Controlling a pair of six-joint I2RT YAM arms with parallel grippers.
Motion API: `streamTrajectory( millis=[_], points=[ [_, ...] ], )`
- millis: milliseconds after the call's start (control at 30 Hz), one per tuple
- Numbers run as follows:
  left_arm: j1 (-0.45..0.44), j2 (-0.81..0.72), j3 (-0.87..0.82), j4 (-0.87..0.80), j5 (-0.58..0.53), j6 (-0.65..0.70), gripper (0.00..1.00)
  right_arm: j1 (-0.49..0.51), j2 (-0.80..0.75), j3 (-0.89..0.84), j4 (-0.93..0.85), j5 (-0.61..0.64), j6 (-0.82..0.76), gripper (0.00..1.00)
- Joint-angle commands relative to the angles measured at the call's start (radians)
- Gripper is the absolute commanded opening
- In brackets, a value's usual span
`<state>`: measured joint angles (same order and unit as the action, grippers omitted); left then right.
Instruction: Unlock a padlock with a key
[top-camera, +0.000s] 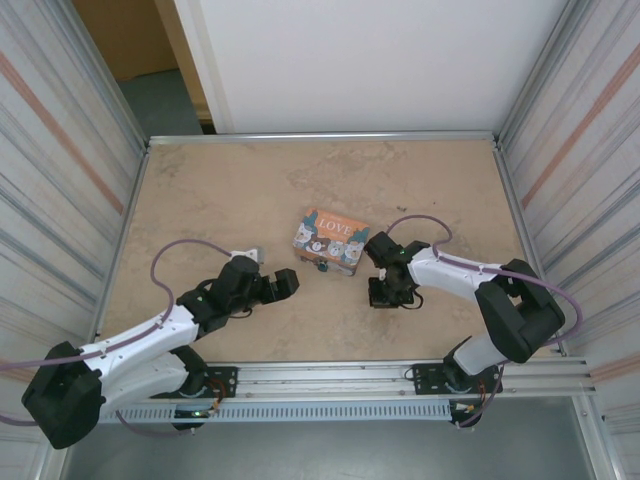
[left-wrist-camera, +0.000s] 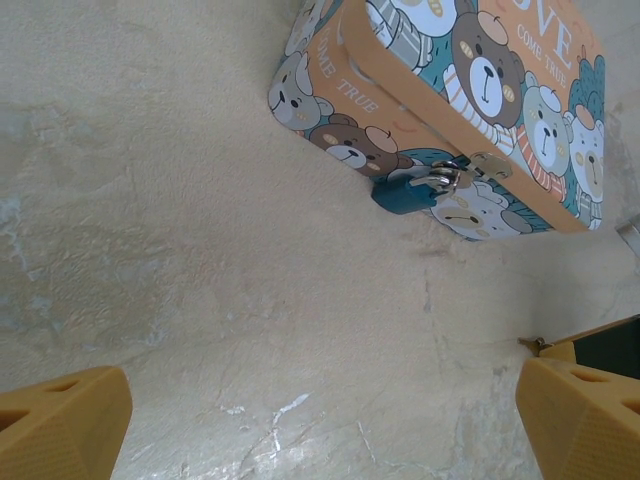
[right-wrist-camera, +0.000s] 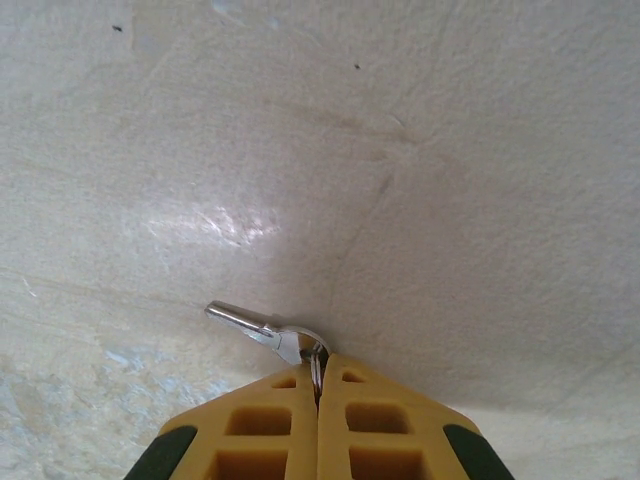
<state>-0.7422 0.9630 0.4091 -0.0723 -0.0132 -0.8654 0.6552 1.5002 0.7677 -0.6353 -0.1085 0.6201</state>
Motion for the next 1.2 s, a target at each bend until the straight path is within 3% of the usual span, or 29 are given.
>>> streamTrajectory(
  millis=[0, 333, 767, 1167],
  points=[
    [-0.009, -0.01, -0.01, 0.027, -0.024, 0.006, 0.99, 0.008, 0.014, -0.015, 0.056, 0.0, -0.009, 0.0],
    [-0.018, 0.005, 0.003, 0.163, 0.024, 0.027, 0.97, 0.005, -0.11, -0.074, 0.264, -0.14, 0.045, 0.0],
    [-0.08, 0.059, 0.152, 0.28, 0.066, 0.099, 0.75, 0.006, -0.349, -0.138, 0.591, -0.206, 0.21, 0.0],
    [-0.135, 0.23, 0.294, 0.361, 0.128, 0.146, 0.56, 0.024, -0.425, -0.125, 0.645, -0.241, 0.299, 0.0]
  ],
)
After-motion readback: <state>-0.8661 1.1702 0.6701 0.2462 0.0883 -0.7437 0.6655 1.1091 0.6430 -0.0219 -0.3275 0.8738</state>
